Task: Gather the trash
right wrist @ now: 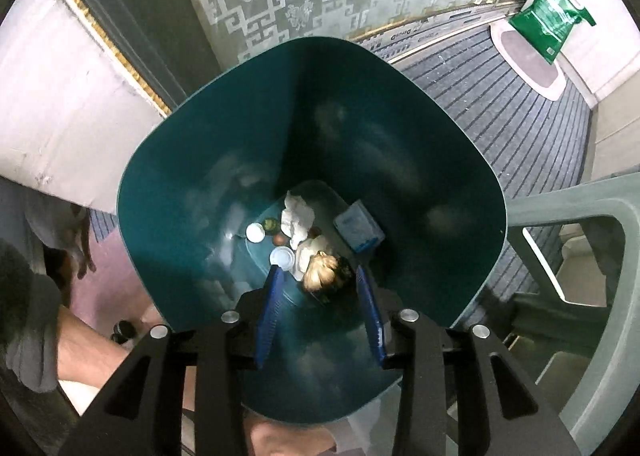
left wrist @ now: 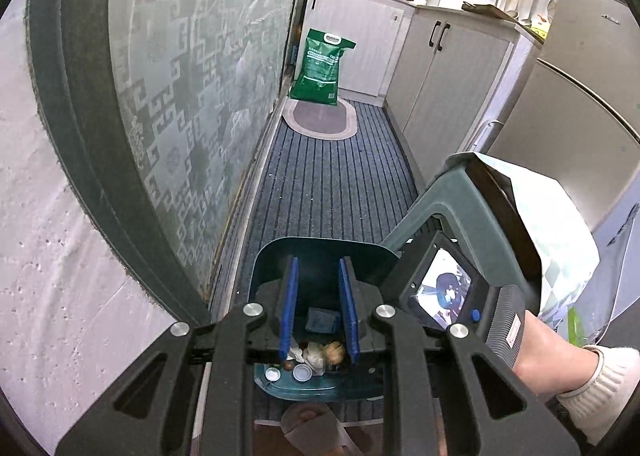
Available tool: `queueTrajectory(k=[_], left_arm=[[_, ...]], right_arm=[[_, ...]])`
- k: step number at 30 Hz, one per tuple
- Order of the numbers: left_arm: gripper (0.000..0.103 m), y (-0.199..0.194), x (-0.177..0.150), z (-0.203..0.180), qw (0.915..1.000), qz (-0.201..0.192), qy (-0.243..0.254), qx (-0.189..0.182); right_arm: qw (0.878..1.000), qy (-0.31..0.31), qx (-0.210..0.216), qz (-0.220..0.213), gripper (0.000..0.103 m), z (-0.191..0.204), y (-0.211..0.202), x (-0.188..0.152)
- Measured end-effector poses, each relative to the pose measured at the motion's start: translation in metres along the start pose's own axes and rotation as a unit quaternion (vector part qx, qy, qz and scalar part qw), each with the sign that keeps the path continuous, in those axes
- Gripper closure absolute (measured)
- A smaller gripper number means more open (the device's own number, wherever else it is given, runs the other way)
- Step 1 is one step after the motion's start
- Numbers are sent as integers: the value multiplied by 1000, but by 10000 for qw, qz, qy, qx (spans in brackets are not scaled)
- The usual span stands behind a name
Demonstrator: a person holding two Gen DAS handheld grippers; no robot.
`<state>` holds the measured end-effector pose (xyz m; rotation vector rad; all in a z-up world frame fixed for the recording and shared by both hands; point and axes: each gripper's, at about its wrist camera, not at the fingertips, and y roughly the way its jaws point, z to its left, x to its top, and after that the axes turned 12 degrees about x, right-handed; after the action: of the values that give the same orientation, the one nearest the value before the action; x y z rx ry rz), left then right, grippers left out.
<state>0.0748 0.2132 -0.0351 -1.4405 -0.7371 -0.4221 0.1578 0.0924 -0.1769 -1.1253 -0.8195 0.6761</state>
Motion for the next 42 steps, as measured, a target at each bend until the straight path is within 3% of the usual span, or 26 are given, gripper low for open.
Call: queueTrajectory(k=[3, 7, 12, 16, 19, 21, 24, 25, 27, 30, 35, 40, 42], left_arm=[[81, -12, 4, -2, 9999, -105, -11, -14], [80, -34, 8, -10, 9994, -340, 81, 41], [71, -62, 13, -12, 9981, -622, 10, 17], [56, -90, 12, -19, 9952, -965, -10, 178], [39, -101, 4, -31, 9933, -1109, 50, 328], [26, -104, 0, -38, 9928, -1134, 96, 380], [14, -105, -11, -45, 9924, -1125, 169, 472], [8, -104, -14, -47, 9927, -1088, 164, 487], [5, -104, -23, -51, 9936, -1019, 140, 463], [4, -101, -41, -62, 9943, -839, 224, 624], [4, -106, -74, -77, 9920, -909, 368, 792], [4, -106, -98, -88, 9910, -913, 477, 854], [4, -106, -101, -91, 9904, -955, 496, 871]], right_arm=[[9999, 33, 79, -58, 72, 3, -3, -2], [9995, 107, 111, -275, 73, 10, -21, -5], [9957, 44, -19, -929, 73, 31, -79, -13], [9860, 95, -175, -1654, 71, 44, -136, -30], [9738, 261, -254, -2245, 46, 44, -183, -52], [9649, 341, -390, -2574, 22, 42, -210, -70], [9452, 663, -422, -3169, 6, 35, -249, -115], [9382, 789, -506, -3330, 4, 31, -260, -135], [9302, 930, -684, -3484, 4, 26, -271, -167], [9234, 1129, -796, -3581, 4, 16, -272, -209], [9157, 1522, -932, -3601, 4, 9, -254, -276], [9103, 1456, -1298, -3652, 4, 10, -248, -299], [9108, 1566, -1201, -3628, 4, 1, -245, -307]])
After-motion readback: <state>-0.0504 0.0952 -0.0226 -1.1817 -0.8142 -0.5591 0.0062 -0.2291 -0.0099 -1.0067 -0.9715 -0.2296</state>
